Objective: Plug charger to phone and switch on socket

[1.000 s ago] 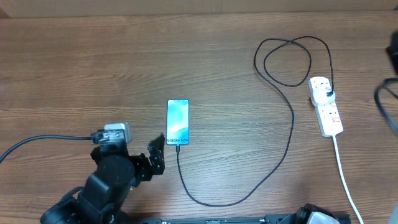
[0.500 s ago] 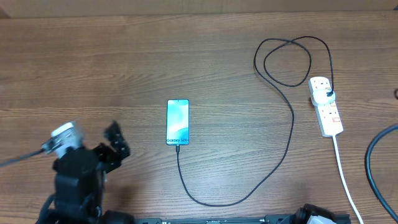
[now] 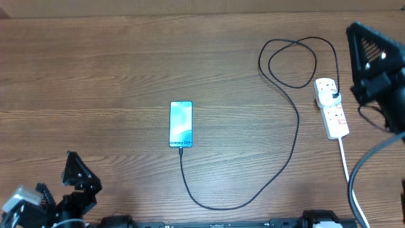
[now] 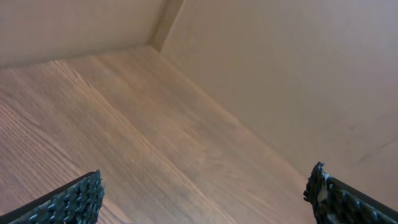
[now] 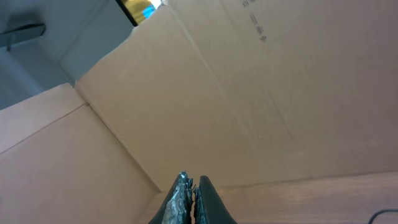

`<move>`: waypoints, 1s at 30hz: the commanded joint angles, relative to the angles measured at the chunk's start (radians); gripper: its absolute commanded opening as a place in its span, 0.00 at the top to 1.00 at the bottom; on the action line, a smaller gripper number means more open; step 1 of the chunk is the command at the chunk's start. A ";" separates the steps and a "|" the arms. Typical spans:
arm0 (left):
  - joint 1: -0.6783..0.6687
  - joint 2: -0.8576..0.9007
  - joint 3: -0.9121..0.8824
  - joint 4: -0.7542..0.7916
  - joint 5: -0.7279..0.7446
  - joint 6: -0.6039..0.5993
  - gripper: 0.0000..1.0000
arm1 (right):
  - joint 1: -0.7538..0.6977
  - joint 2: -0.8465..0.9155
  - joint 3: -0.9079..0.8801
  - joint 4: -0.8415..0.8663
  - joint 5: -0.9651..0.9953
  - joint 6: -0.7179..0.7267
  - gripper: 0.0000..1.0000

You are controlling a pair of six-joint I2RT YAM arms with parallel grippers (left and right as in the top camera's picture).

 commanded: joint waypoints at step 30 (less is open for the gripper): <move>0.051 -0.211 0.003 -0.360 -0.016 -0.043 0.00 | 0.014 -0.479 -0.151 0.094 0.019 0.023 0.95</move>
